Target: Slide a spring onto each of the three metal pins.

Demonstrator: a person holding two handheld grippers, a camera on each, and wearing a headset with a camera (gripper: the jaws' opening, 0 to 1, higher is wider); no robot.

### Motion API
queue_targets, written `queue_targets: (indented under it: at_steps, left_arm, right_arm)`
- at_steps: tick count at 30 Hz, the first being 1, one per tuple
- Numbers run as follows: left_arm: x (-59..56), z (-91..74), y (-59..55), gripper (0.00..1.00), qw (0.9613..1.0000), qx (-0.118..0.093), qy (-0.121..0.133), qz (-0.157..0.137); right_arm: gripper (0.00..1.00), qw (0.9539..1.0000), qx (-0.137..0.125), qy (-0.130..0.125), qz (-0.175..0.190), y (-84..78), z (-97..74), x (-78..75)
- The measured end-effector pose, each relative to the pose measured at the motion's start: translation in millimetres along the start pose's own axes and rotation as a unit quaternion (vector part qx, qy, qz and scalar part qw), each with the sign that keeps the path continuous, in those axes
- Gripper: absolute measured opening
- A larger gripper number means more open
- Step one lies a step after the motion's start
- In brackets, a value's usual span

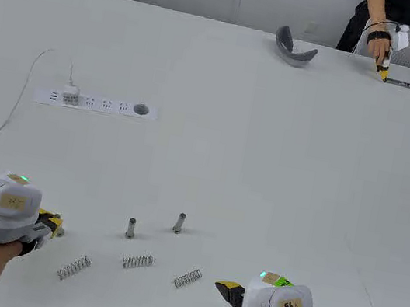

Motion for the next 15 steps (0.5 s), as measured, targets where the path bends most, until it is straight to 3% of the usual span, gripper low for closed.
queue_targets:
  at_steps: [6, 15]
  left_arm:
    - [-5.0, 1.1, 1.0, 0.07, 0.9999, 0.000, -0.003, 0.017]
    - [-4.0, 0.6, 0.9, 0.07, 0.9999, -0.001, -0.003, 0.015]
  right_arm:
    - [0.91, 1.0000, 0.003, 0.001, 0.000, -1.5, 0.7, 0.7]
    - [0.91, 1.0000, 0.003, 0.000, 0.002, -2.7, 0.6, -0.4]
Point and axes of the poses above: the centre of the closed fingertips' face, and the gripper's own axes: z roughly forward along the fingers, x roughly to its left, y roughly out of its top, the point moved 3 cm from there along -z, roughly backward along the fingers, and after that the axes turned 8 degrees about z, right-handed, at the moved point
